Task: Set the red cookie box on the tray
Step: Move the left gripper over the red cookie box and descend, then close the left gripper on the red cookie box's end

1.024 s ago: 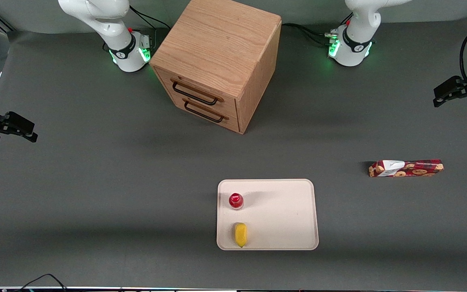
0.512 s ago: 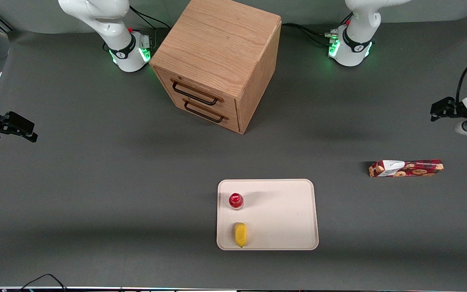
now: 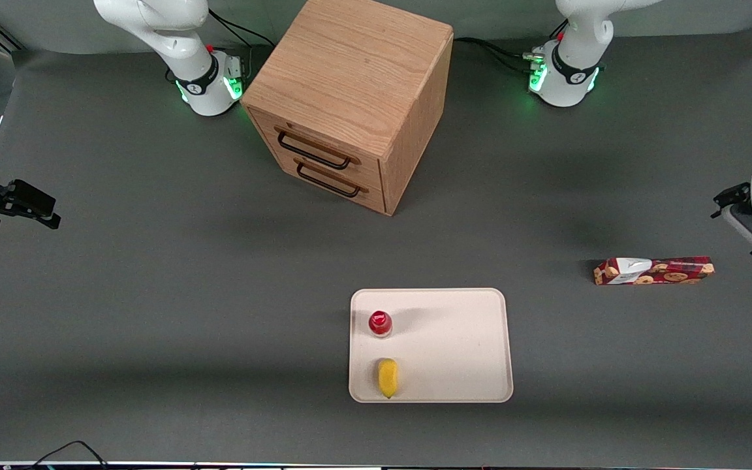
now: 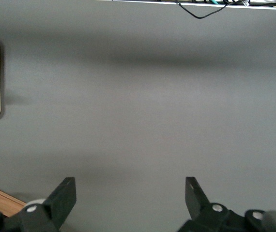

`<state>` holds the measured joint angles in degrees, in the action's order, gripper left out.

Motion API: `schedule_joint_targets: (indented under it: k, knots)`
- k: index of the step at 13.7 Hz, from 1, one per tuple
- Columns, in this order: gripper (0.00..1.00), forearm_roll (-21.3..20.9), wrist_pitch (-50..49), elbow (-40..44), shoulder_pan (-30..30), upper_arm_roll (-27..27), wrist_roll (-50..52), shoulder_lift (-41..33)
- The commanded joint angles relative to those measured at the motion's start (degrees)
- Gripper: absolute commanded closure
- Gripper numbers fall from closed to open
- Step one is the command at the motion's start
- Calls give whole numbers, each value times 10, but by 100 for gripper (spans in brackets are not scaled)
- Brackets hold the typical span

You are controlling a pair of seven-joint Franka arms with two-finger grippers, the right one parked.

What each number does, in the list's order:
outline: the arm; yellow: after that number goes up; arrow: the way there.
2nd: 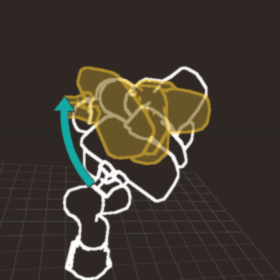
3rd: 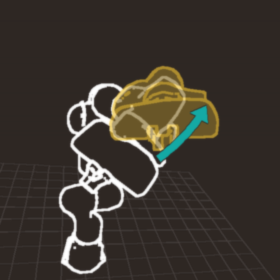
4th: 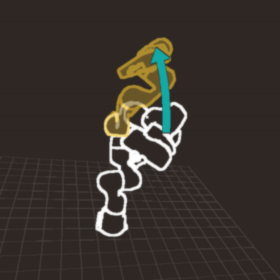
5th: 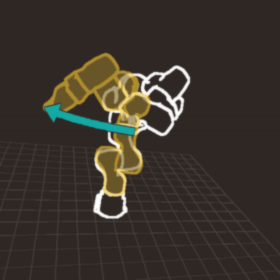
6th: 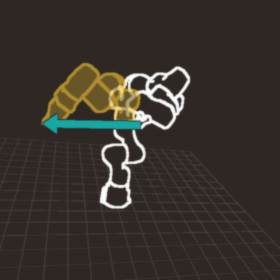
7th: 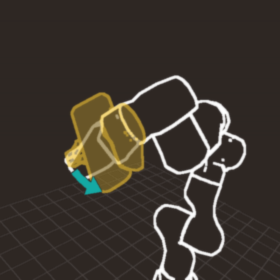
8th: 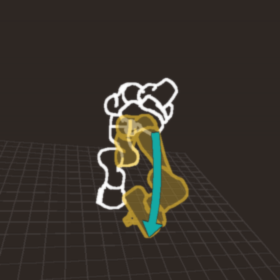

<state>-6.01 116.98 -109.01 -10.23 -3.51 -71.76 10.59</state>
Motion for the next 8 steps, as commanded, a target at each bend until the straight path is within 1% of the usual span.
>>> schedule_joint_targets:
  k: [1, 2, 3, 8]
  knots:
    - [0, -1, 43, 5, -3, 3, -92, 55]
    - [0, 1, 54, 4, -2, 3, -118, 73]
    - [0, 6, 65, -1, -2, 3, -123, 86]
    - [0, 21, 152, -37, 3, 18, -124, 117]
